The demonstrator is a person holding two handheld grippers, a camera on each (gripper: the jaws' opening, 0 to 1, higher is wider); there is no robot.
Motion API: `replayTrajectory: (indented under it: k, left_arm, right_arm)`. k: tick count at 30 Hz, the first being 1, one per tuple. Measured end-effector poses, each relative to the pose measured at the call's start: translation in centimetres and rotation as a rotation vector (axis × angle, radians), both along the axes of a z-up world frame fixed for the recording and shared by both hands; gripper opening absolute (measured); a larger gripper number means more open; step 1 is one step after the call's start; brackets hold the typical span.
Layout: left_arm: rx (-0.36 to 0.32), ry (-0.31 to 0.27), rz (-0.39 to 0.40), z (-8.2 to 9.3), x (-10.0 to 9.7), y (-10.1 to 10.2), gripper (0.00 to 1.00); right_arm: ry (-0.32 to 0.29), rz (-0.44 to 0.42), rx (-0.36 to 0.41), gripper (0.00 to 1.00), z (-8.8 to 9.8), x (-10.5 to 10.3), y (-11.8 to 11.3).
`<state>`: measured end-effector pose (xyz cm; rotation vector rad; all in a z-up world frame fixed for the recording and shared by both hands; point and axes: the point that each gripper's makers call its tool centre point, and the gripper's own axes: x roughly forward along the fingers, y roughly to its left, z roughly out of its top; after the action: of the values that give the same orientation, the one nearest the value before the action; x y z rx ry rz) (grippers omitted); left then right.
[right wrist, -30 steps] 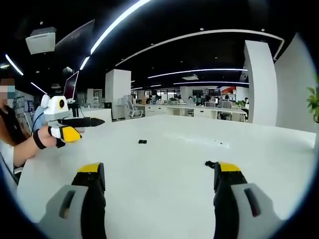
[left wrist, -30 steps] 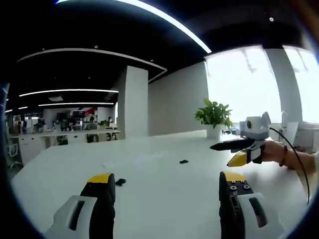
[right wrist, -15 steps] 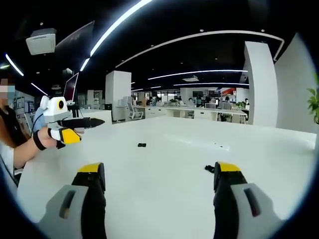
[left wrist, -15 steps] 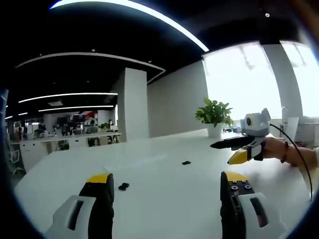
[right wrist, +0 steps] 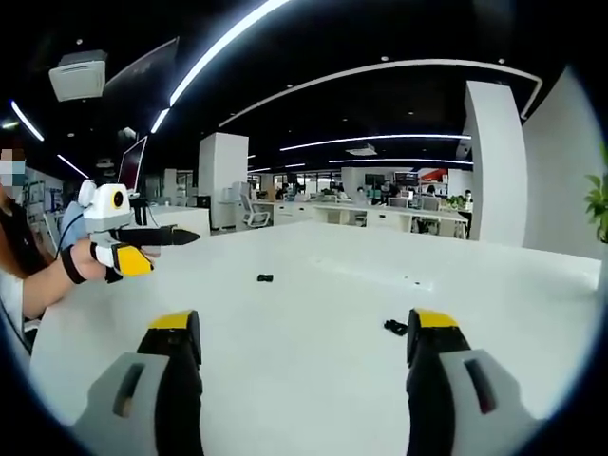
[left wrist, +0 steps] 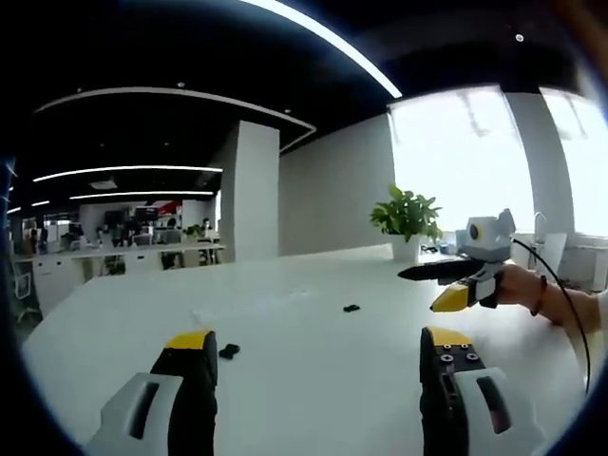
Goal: Snap the two parts of the plastic buckle together until the buckle closes and remains connected.
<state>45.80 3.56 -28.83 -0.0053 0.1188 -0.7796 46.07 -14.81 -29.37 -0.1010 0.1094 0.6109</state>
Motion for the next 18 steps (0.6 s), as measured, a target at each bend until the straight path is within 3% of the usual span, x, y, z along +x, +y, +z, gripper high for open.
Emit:
replayTrajectory:
  k: [18]
  left_arm:
    - [0.014, -0.014, 0.004, 0.5, 0.22, 0.09, 0.89]
  right_arm:
    - [0.004, -0.005, -0.009, 0.89, 0.17, 0.56, -0.19]
